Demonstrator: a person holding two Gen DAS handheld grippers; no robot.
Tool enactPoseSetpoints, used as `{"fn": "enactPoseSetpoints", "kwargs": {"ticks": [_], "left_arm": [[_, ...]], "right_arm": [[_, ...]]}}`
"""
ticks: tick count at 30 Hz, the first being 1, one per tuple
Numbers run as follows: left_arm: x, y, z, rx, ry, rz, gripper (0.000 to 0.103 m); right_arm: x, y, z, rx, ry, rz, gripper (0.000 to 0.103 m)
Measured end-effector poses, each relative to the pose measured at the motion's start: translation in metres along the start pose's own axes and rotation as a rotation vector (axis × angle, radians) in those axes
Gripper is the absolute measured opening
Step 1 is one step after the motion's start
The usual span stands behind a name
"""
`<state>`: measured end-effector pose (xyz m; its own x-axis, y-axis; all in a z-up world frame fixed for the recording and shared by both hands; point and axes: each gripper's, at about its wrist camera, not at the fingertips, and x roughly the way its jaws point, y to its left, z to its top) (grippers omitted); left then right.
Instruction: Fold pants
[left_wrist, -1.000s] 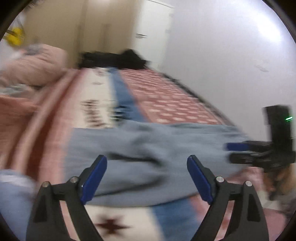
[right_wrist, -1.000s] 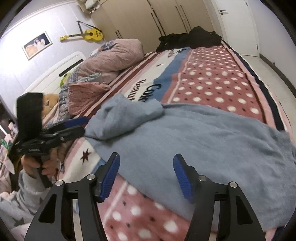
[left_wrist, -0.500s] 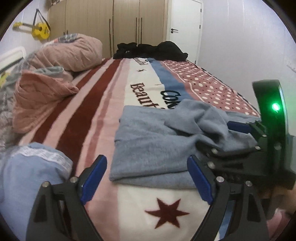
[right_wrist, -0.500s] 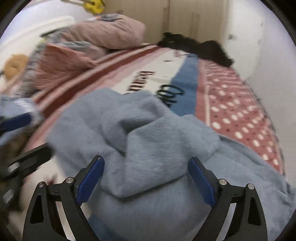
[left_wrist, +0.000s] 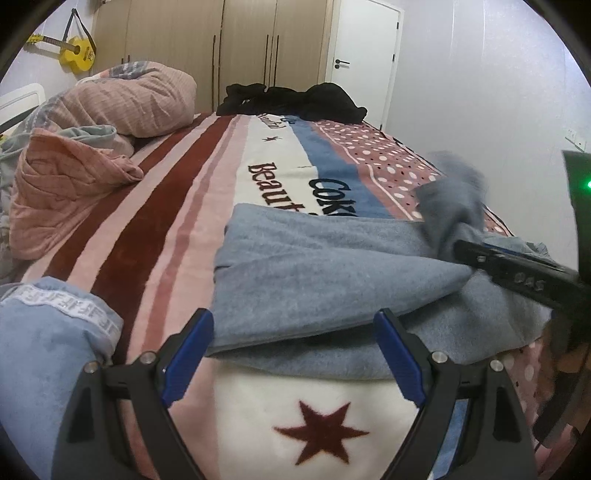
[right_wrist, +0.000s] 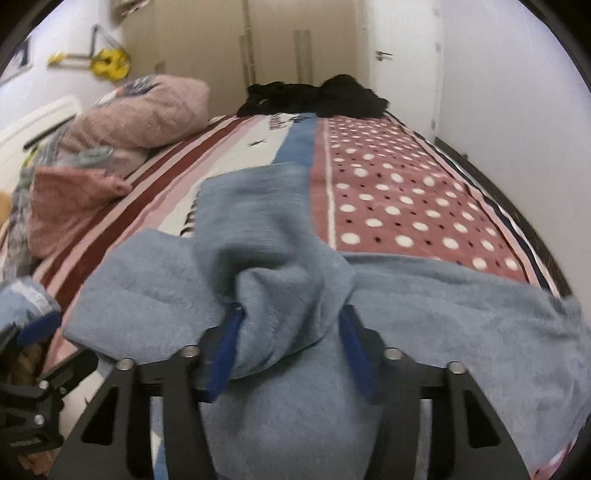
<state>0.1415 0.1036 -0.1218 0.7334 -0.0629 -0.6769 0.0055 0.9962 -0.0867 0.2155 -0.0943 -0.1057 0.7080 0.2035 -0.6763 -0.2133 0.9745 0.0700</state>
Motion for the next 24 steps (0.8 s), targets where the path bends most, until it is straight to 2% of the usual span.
{"fn": "enactPoseSetpoints", "kwargs": {"ticks": [4, 9, 10, 11, 13, 16, 19, 21, 24], "left_arm": [[-0.001, 0.004, -0.004, -0.008, 0.003, 0.0, 0.086], [0.0, 0.009, -0.007, -0.032, 0.013, -0.005, 0.086], [-0.002, 0.01, -0.007, -0.041, 0.005, -0.017, 0.086], [-0.004, 0.01, -0.006, -0.046, -0.004, -0.028, 0.086], [-0.008, 0.008, -0.003, -0.047, -0.025, -0.05, 0.086], [-0.011, -0.004, 0.006, 0.002, -0.061, -0.081, 0.086], [-0.011, -0.015, 0.02, 0.05, -0.093, -0.121, 0.086], [-0.009, -0.016, 0.036, 0.058, -0.128, -0.137, 0.086], [0.008, -0.014, 0.061, 0.049, -0.107, -0.221, 0.086]], "right_arm": [[-0.014, -0.024, -0.015, 0.115, 0.048, 0.058, 0.039], [-0.032, -0.045, -0.036, 0.173, 0.101, 0.146, 0.04], [-0.037, -0.051, -0.038, 0.196, 0.107, 0.165, 0.048], [-0.043, -0.057, -0.04, 0.22, 0.109, 0.183, 0.064], [-0.054, -0.068, -0.044, 0.26, 0.086, 0.211, 0.081], [-0.06, -0.084, -0.046, 0.313, 0.058, 0.211, 0.081], [-0.049, -0.097, -0.042, 0.393, 0.071, 0.272, 0.081], [-0.046, -0.102, -0.04, 0.41, 0.049, 0.265, 0.081], [-0.044, -0.103, -0.034, 0.394, 0.03, 0.248, 0.081]]}}
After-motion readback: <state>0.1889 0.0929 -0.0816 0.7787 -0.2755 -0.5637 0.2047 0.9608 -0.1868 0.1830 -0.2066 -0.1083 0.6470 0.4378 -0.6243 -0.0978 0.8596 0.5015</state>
